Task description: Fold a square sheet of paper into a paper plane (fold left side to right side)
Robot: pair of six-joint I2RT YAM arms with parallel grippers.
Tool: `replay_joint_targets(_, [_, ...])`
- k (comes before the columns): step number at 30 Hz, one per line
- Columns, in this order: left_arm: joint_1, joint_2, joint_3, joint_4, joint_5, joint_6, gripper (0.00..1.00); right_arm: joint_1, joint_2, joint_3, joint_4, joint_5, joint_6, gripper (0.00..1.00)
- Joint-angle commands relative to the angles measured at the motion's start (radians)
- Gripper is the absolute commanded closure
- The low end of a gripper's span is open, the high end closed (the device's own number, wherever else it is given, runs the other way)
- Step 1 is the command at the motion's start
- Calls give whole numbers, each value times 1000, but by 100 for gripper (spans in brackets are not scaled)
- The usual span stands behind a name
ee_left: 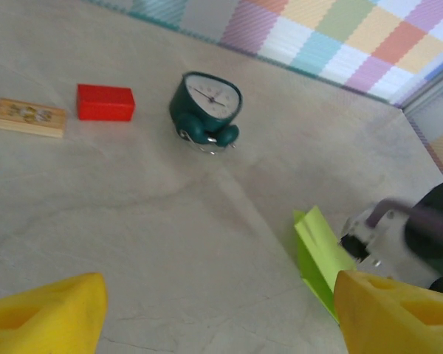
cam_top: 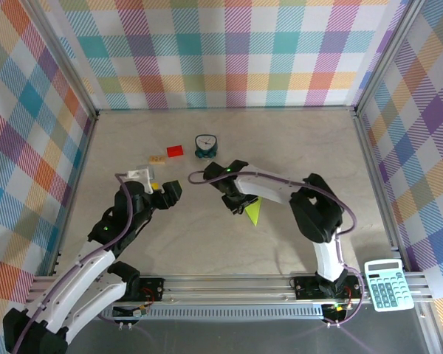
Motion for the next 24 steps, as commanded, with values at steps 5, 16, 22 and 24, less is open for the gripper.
replay_joint_targets(5, [9,172,38,169,207,-67,21,-138,-254,-202,181,-235,26,46])
replay_joint_targets(16, [-119,672,190,322,387,-138,27,-390,-676,-602,561,-507,131,36])
replay_joint_targets(22, [-180,894,314,349,428,-158,31,-483,-840,-758,691,-567,183,18])
replay_joint_targets(24, [-191,953,349,350,437,-165,32,-509,-879,-797,720,-586,197,10])
